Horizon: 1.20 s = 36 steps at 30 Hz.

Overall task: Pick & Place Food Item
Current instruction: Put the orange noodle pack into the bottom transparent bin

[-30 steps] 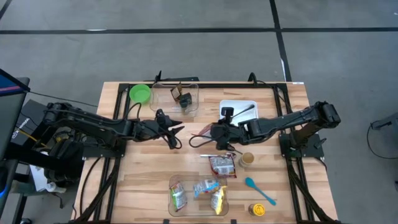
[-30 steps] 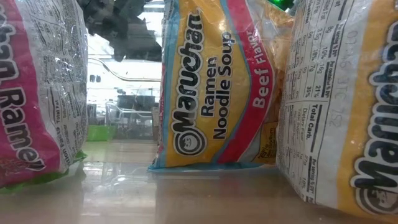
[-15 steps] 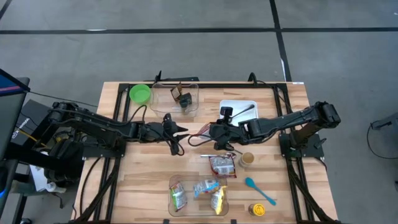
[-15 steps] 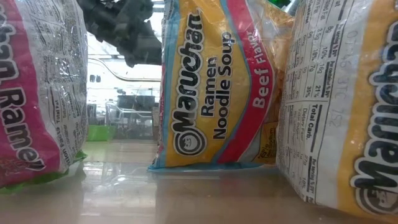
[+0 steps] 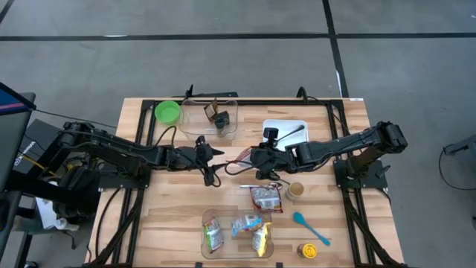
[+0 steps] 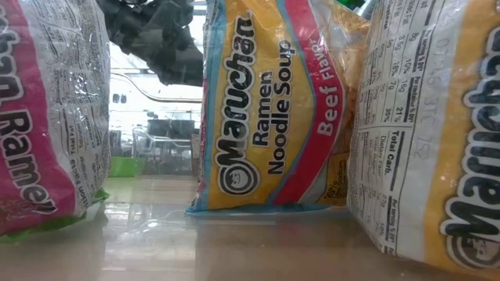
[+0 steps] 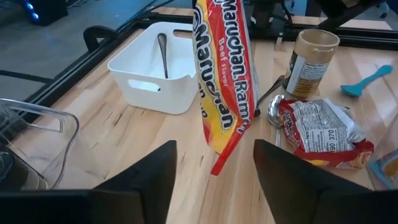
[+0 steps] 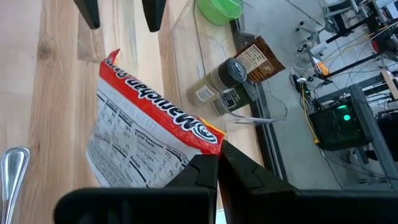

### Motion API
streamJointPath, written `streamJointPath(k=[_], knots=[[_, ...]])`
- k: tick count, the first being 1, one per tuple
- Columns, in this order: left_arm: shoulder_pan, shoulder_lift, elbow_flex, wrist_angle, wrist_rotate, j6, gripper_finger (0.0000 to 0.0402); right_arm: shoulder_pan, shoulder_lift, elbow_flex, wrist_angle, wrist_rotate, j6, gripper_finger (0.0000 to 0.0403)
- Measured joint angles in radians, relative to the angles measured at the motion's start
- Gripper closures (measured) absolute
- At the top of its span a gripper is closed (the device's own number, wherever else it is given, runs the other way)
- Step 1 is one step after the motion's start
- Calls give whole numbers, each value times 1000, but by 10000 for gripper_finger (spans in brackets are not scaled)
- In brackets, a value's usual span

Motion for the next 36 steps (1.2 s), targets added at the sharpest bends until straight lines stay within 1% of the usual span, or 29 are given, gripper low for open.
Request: streamJointPath(k=[3,7,10,13,17,29,36], knots=[[0,0,0,0,14,0,177,0,0,0,3,0,-1,403],[0,34,-1,8,43,0,168,0,0,0,15,0,-2,403],[1,82,-1,42,45,26,167,0,0,0,25,0,-2,403],[1,125,-1,112,53,68,167,0,0,0,44,0,-2,403],[1,148,0,172,53,72,167,0,0,0,49,-1,-2,403],[1,148,0,172,53,71,183,0,0,0,64,-1,-2,403],[1,148,0,163,53,71,207,5,0,19,65,-4,-3,403]])
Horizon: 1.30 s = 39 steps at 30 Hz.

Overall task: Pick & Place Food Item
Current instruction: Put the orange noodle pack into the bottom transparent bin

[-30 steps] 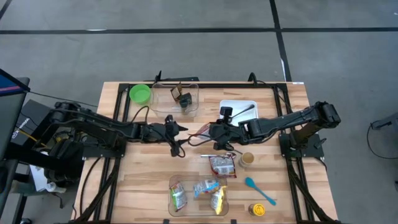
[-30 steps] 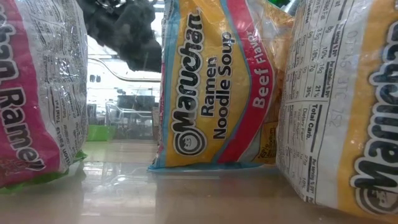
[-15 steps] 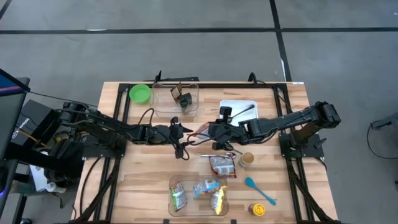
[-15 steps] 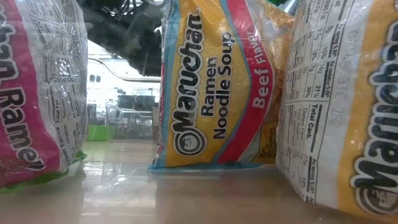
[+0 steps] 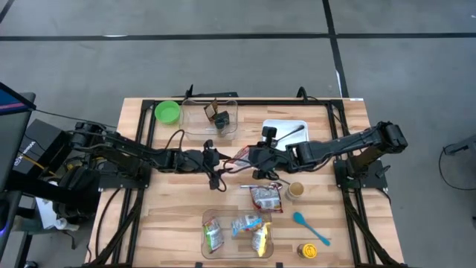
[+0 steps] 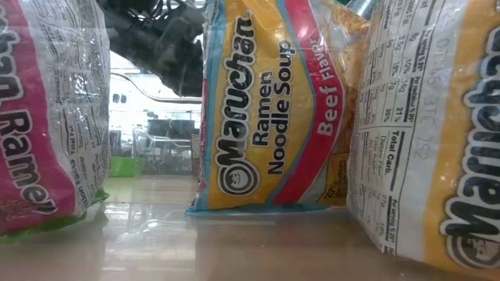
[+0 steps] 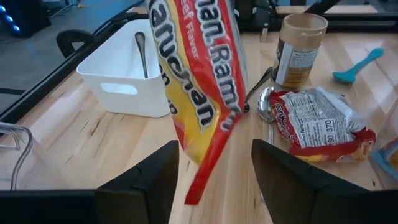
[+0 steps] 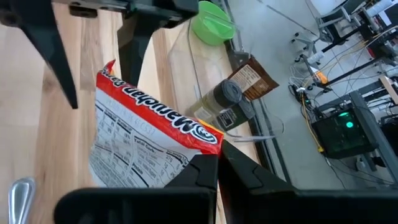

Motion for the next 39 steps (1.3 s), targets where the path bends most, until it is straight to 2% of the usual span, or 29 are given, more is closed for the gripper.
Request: streamJointPath(k=[16,21,25,39], knots=[[0,0,0,28,0,0,294,1,0,4,-5,-2,0,403],[0,0,0,13,8,0,303,1,0,4,-4,-2,0,403],[0,0,0,6,14,0,291,1,0,4,-1,-2,1,403],[0,0,0,5,14,0,204,1,0,4,26,-2,1,403]])
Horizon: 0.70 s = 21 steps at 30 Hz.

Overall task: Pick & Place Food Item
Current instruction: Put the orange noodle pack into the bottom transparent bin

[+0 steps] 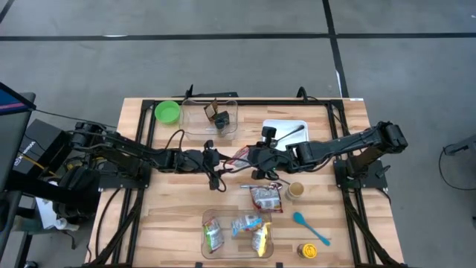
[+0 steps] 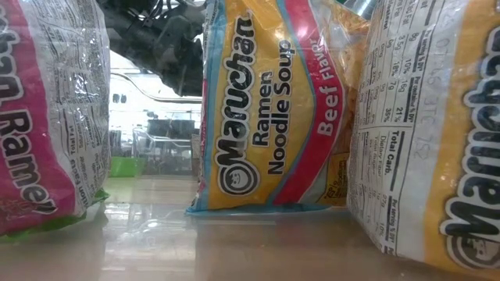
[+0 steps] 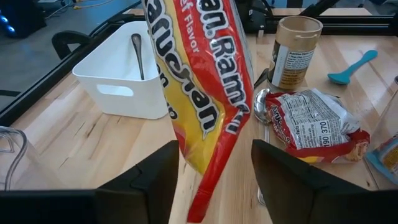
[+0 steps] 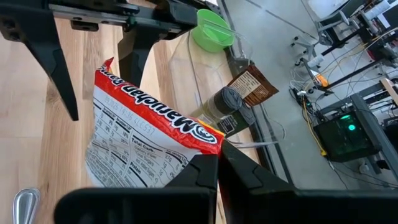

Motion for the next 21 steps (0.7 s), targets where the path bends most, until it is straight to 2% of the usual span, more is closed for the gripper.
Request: streamJointPath(k=[8,21], knots=[[0,0,0,8,-5,0,195,0,-26,1,20,0,2,403],[0,0,0,67,-4,36,214,0,-36,1,76,-5,10,403]])
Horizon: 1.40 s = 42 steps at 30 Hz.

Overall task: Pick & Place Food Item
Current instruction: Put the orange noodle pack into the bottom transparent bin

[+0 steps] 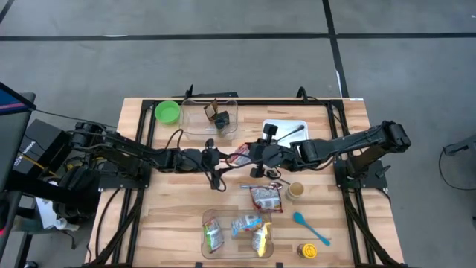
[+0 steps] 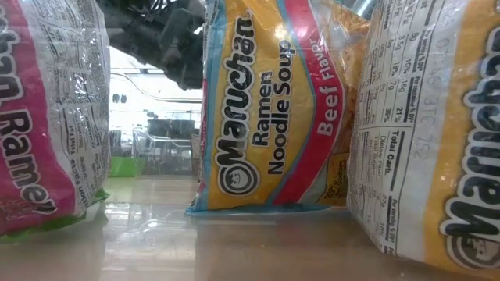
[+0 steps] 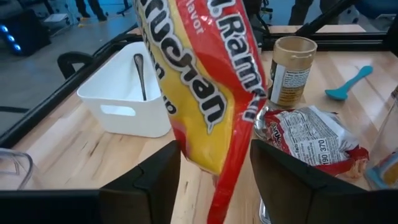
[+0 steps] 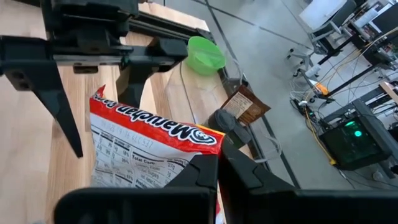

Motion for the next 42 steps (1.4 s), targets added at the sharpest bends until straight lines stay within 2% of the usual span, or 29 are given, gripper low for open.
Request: streamJointPath(k=[26,30,42], knots=[[0,0,0,109,5,16,218,0,-33,-1,64,8,37,403],[0,0,0,113,4,16,237,0,-32,-1,64,8,36,403],[0,0,0,115,-1,16,334,0,-32,-1,60,8,35,403]])
